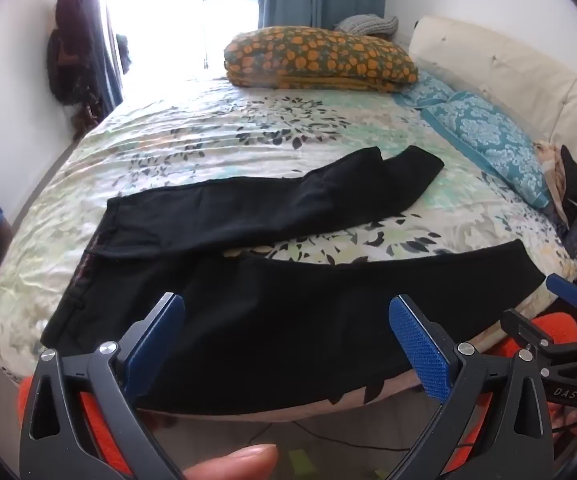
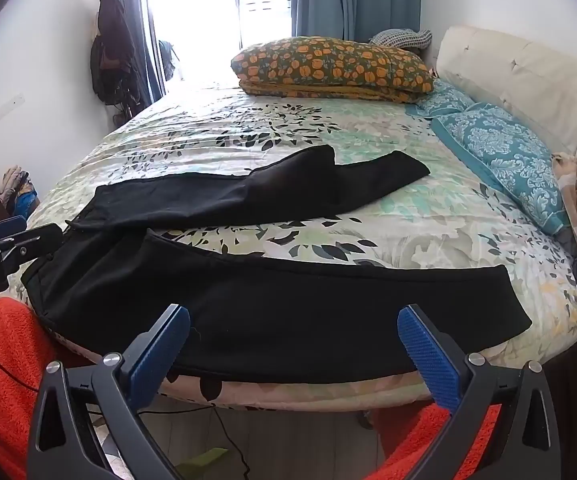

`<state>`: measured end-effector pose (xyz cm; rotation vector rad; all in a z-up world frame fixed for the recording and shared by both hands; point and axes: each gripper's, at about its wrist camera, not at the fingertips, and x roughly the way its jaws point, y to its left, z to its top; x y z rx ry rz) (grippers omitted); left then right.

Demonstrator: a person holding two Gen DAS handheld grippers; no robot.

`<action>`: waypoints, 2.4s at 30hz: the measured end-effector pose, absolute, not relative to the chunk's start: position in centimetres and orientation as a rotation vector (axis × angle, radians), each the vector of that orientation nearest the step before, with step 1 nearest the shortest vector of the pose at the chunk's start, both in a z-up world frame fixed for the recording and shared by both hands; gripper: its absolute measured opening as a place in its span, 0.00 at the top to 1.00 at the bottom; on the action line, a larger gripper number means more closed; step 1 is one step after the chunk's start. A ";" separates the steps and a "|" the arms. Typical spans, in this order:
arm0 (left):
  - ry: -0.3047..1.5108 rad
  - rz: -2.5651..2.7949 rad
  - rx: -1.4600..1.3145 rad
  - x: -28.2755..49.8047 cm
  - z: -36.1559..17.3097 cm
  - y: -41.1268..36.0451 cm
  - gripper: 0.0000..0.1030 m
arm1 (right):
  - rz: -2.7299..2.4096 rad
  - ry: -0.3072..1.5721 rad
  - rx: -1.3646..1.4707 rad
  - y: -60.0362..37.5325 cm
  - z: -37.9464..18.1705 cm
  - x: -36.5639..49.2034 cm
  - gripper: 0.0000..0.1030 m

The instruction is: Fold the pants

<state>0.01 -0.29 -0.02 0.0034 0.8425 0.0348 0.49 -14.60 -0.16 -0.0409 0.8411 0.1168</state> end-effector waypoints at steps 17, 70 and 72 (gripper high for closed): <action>0.857 -0.004 0.003 -1.3 -0.5 -1.0 0.01 | 0.120 0.843 -0.019 -15.2 -0.7 -0.2 0.00; 0.879 0.007 -0.018 -0.7 -1.6 -1.4 0.01 | 0.148 0.873 -0.025 -14.2 -1.7 0.3 0.00; 0.883 0.011 -0.017 -0.6 -1.7 -1.4 0.01 | 0.152 0.867 -0.030 -14.0 -1.6 0.4 0.00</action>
